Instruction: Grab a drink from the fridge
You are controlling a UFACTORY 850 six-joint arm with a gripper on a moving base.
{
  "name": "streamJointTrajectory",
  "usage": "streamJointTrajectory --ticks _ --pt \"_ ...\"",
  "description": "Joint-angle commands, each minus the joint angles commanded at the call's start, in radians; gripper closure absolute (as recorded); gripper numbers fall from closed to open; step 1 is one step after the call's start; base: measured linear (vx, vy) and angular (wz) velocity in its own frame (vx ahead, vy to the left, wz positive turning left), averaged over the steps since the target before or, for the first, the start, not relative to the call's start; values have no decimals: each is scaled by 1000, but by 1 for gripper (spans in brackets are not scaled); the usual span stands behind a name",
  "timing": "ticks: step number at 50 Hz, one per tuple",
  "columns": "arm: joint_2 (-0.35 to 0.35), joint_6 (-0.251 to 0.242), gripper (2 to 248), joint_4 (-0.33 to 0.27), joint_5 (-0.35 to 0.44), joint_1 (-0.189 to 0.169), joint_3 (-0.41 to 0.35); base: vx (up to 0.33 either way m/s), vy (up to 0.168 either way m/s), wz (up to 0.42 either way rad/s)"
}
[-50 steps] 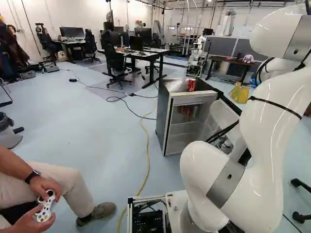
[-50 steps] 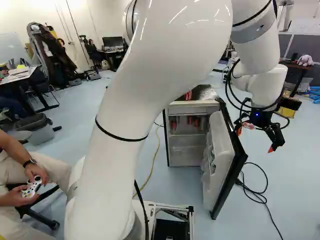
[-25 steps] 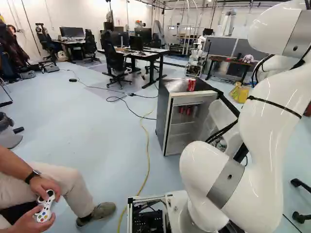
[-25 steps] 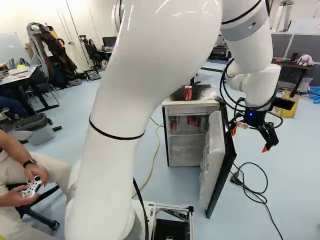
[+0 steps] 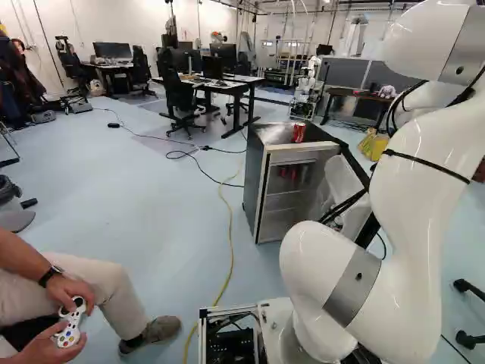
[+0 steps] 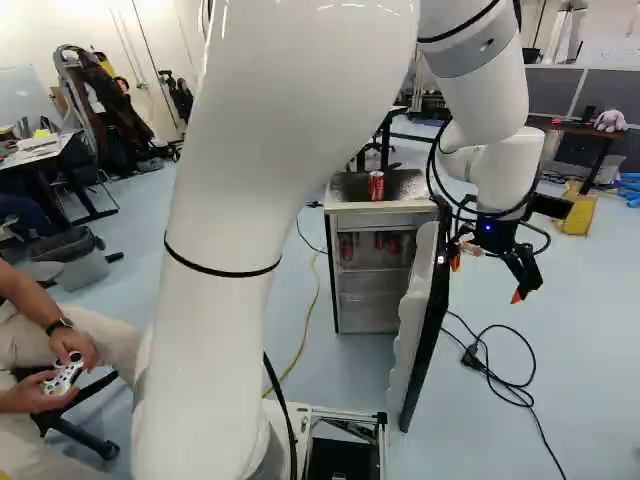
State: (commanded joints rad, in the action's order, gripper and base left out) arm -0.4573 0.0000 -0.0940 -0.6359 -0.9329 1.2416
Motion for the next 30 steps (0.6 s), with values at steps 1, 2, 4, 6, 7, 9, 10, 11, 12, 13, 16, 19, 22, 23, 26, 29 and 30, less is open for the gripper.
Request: streamJointTrajectory --ticks 1,2,4,6,7,9,10,11,12,13,16,19,22,23,26,29,30 --pt "2 0 3 0 0 1 -3 0 0 0" --pt "4 0 3 0 0 3 -5 0 0 0" --pt "8 0 3 0 0 5 -11 0 0 0" --pt "12 0 3 0 0 8 -16 0 0 0" --pt "13 0 3 0 0 9 -19 0 0 0" --pt "17 0 3 0 0 12 -25 0 0 0" --pt "19 0 3 0 0 13 -27 0 0 0" --pt "21 0 3 0 0 15 -30 0 0 0" --pt "23 0 3 0 0 16 -33 0 0 0" --pt "25 0 3 0 0 18 -36 0 0 0" --pt "32 0 3 0 0 22 -44 0 0 0" --pt "38 0 3 0 0 26 -53 0 0 0" --pt "44 0 3 0 0 31 -61 0 0 0" --pt "46 0 3 0 0 32 -64 0 0 0" --pt "53 0 3 0 0 37 -73 0 0 0" --pt "58 0 3 0 0 41 -81 0 0 0" --pt "60 0 3 0 0 43 -84 0 0 0"
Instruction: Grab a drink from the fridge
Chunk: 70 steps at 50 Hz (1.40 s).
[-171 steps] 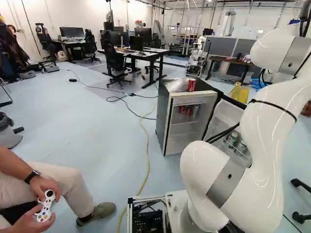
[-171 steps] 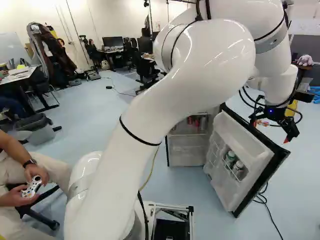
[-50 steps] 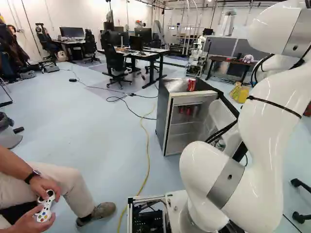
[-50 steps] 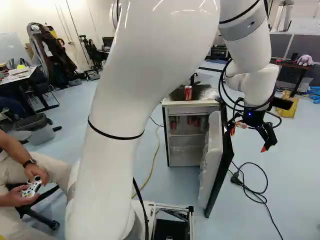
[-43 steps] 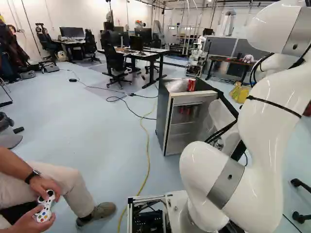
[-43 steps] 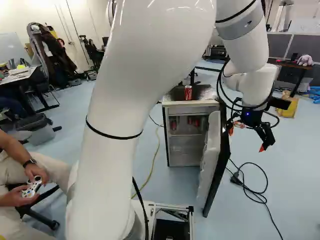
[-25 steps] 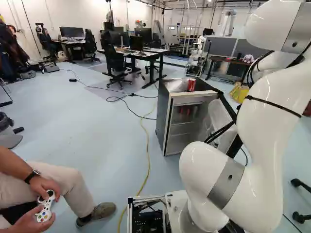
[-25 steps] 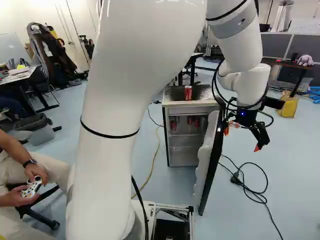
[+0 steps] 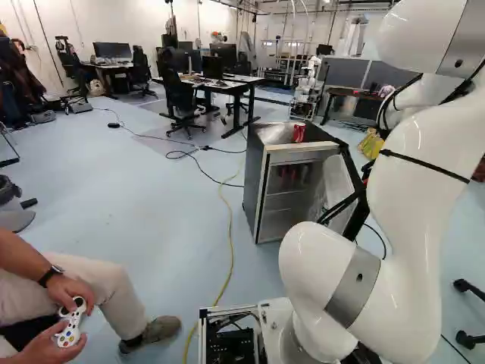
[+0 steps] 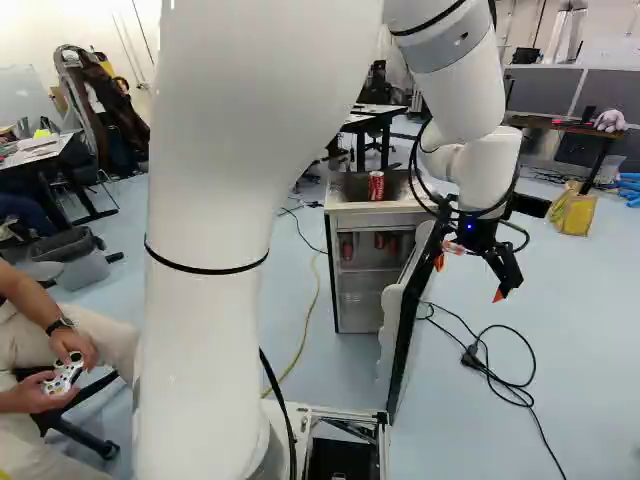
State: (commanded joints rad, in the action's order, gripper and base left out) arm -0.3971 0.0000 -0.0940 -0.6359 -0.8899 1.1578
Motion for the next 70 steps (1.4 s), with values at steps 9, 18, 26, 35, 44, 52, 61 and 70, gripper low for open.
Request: streamJointTrajectory --ticks 9,18,26,35,44,52,61,70 --pt "19 0 3 0 0 14 -25 0 0 0" --pt "37 0 3 0 0 30 -51 0 0 0" --pt "53 0 3 0 0 45 -72 0 0 0" --pt "70 0 3 0 0 65 -94 0 0 0" --pt "85 0 3 0 0 90 -115 0 0 0" --pt "98 0 3 0 0 113 -132 0 0 0" --pt "112 0 3 0 0 140 -150 0 0 0" --pt "125 0 3 0 0 168 -167 0 0 0"
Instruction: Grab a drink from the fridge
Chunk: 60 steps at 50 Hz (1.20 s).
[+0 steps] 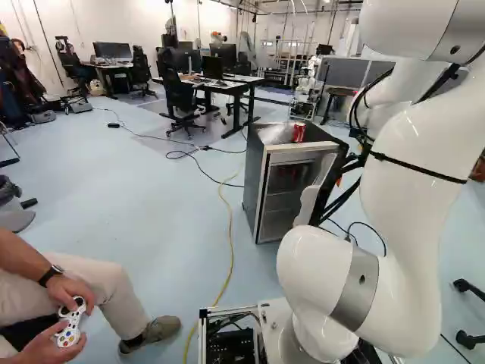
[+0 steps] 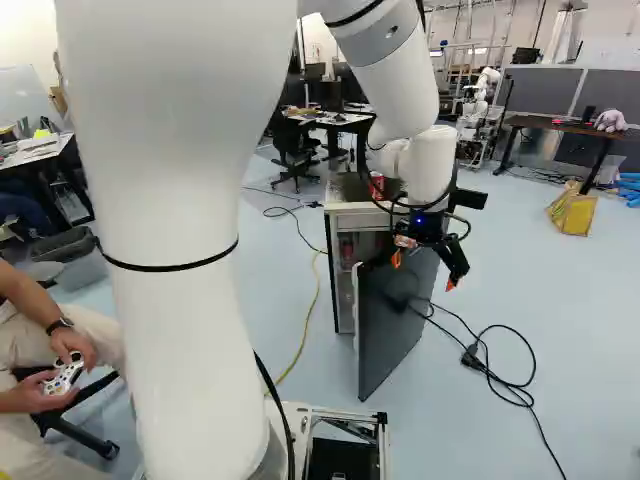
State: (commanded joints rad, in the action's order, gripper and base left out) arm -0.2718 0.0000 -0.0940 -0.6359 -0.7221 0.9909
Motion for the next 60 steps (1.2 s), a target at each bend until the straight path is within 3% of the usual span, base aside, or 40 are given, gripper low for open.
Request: streamJointTrajectory --ticks 60 --pt "42 0 3 0 0 197 -54 0 0 0"
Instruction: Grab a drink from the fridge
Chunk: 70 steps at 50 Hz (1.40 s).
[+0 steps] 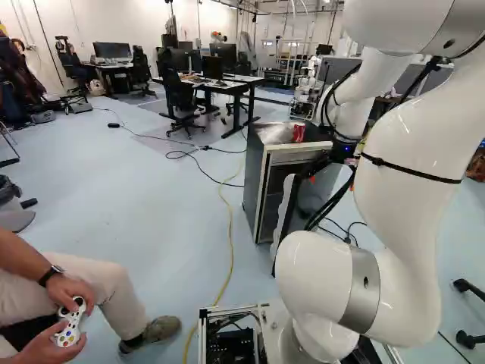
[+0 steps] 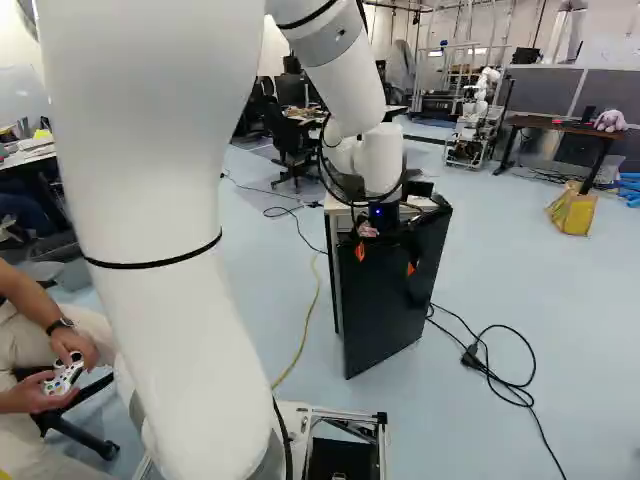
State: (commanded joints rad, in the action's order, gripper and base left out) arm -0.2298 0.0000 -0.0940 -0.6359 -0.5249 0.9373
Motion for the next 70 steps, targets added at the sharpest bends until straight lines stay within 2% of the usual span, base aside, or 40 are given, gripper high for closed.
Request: streamJointTrajectory --ticks 17,26,49,70 --pt "-19 0 3 0 0 49 24 0 0 0" --pt "-25 0 3 0 0 59 32 0 0 0" --pt "15 0 3 -12 23 41 -18 0 0 0" --pt "99 0 3 -96 104 21 -120 0 0 0"
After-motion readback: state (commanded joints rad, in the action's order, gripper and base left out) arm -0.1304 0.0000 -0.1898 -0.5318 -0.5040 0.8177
